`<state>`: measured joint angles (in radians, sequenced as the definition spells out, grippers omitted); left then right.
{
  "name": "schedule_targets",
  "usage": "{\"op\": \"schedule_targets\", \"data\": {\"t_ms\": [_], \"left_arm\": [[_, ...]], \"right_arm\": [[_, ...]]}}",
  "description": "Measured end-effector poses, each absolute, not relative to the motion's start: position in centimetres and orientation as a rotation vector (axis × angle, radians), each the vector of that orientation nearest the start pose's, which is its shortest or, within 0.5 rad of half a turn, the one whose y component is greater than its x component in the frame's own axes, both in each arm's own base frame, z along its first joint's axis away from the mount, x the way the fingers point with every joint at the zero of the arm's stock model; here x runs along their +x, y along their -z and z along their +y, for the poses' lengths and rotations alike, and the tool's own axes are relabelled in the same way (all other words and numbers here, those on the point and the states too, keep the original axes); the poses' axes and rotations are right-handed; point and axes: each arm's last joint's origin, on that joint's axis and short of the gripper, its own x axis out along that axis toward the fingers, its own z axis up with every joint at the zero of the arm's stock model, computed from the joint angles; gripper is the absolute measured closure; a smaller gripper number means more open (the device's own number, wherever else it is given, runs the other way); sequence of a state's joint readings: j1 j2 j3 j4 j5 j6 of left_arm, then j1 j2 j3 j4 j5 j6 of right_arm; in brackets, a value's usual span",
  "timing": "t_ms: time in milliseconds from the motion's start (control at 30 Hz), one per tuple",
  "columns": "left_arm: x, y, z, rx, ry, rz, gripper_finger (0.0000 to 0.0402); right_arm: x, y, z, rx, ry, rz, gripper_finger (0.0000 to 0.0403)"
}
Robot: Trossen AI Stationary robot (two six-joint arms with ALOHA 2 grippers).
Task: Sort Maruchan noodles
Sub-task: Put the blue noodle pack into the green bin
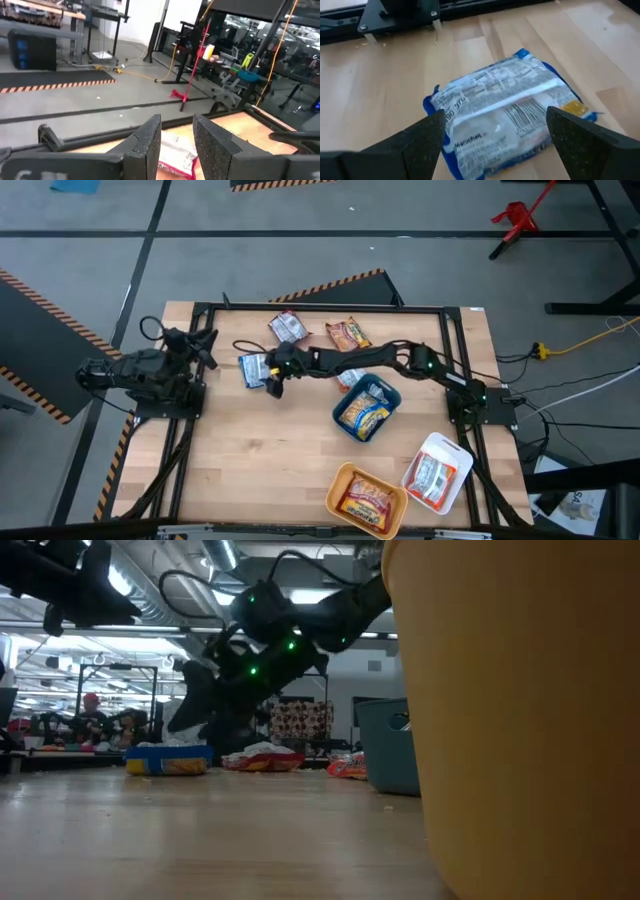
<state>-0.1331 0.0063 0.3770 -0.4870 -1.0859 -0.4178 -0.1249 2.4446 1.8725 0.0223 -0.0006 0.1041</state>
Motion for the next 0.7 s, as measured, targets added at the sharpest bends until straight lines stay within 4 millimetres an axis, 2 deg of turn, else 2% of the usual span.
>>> {"op": "schedule_targets", "data": {"t_ms": [233,400,500,700], "left_arm": [[4.6,-23.7,2.0,-0.316,-0.955,-0.078,0.0294],[4.6,-23.7,2.0,-0.312,-0.956,-0.072,0.0294],[4.6,-23.7,2.0,-0.313,-0.956,-0.072,0.0294],[4.6,-23.7,2.0,-0.312,-0.956,-0.072,0.0294]], "right_arm": [[54.0,-11.5,-6.8,0.158,0.171,0.594,0.0072],[53.6,-11.1,-6.9,0.192,0.251,0.646,0.0091],[53.5,-11.3,-6.9,0.225,0.262,0.657,0.0135],[53.4,-11.3,-6.5,0.348,0.223,0.673,0.0267]]}}
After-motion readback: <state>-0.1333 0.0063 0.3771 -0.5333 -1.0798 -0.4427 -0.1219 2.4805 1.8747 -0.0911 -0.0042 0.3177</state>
